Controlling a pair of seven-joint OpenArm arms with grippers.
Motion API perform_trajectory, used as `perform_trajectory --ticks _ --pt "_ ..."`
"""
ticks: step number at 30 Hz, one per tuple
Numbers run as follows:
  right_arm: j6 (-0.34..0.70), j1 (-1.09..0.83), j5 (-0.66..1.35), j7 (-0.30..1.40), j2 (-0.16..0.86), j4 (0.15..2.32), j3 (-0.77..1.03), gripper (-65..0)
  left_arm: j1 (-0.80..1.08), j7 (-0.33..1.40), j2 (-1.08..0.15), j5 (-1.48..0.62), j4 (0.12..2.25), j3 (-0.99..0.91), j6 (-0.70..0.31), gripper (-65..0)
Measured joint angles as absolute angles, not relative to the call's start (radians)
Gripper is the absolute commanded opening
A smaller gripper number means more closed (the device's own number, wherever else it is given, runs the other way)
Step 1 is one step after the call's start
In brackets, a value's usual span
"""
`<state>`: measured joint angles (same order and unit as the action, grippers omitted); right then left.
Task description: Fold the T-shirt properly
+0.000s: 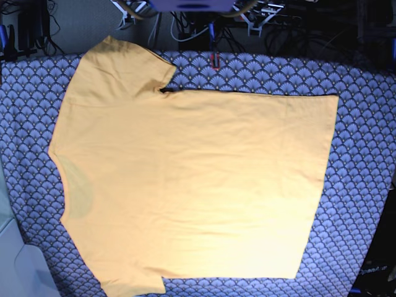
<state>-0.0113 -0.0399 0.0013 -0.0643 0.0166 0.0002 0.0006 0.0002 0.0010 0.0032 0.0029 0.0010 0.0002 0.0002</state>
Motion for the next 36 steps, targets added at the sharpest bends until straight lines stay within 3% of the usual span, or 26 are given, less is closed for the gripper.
perform_trajectory --ticks 30,34,36 --pt "-0.012 -0.016 0.001 -0.012 0.017 0.001 0.030 -65.0 0.000 0.004 0.002 0.003 0.001 0.000 0.001 -65.0" --pt "-0.012 -0.013 0.001 -0.039 0.017 0.004 0.027 -65.0 0.001 0.003 0.003 0.003 0.001 0.000 -0.002 -65.0" --pt "-0.011 -0.033 0.001 -0.130 0.017 0.005 0.027 -65.0 0.018 -0.012 0.003 0.003 0.012 0.000 -0.003 -65.0"
